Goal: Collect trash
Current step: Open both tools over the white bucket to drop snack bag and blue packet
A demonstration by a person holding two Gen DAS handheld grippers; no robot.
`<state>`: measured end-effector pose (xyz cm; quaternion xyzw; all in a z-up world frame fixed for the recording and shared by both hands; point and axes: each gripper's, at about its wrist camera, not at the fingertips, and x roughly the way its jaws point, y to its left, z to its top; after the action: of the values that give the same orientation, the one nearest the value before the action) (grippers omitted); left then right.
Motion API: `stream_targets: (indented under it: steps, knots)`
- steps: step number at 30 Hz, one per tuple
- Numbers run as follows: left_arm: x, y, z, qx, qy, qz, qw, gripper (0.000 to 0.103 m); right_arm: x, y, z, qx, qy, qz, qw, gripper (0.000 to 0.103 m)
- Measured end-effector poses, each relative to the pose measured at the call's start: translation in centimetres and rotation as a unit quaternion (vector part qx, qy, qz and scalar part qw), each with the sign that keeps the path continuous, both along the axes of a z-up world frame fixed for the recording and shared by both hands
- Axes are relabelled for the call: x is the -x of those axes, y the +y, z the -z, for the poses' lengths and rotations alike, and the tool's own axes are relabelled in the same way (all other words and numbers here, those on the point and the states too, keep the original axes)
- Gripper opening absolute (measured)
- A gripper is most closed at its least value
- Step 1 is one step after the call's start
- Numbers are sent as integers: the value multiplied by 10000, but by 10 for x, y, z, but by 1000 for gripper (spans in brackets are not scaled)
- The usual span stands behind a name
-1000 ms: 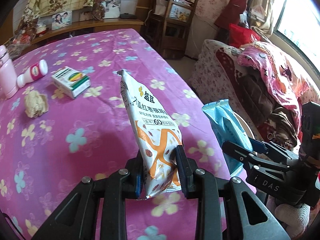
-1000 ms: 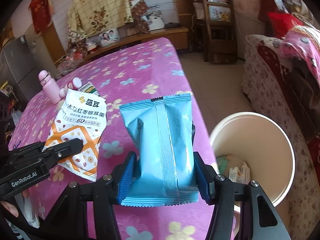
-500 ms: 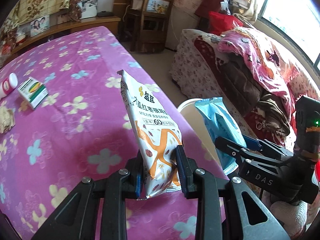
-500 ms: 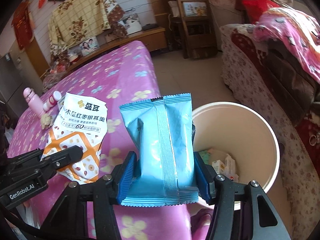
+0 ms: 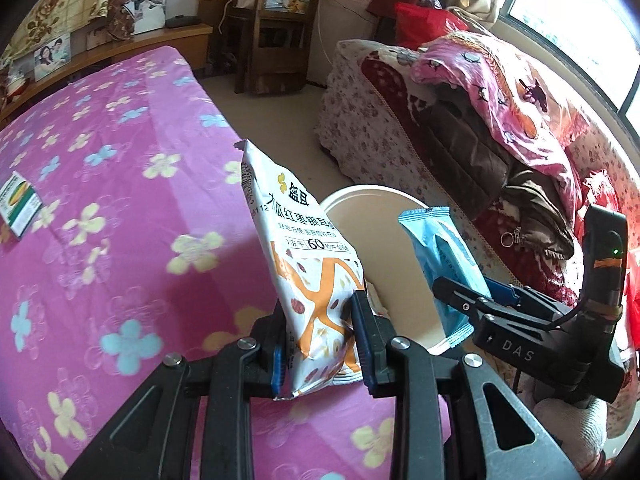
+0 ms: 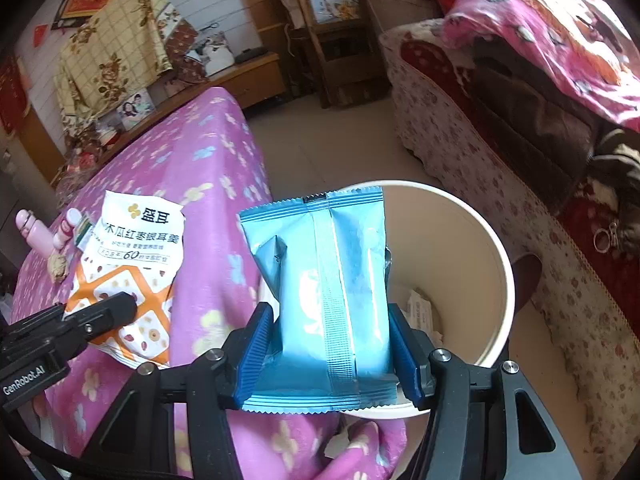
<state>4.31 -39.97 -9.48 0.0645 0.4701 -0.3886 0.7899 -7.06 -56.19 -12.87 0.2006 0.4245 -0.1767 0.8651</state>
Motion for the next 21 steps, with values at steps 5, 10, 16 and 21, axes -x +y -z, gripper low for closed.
stream_targets:
  steps: [5, 10, 16, 21]
  knots:
    - [1, -18, 8, 8, 129, 125, 9998, 31, 4, -12, 11, -56, 99, 108, 9999, 60]
    - [1, -35, 13, 55, 299, 268, 9992, 31, 7, -26, 24, -135, 216, 312, 9992, 62]
    - [1, -41, 14, 218, 447, 318, 9983, 69, 9, -50, 37, -345, 308, 631, 9969, 74]
    - [0, -38, 14, 150, 397, 291, 9987, 69, 14, -52, 37, -404, 299, 698, 9963, 74]
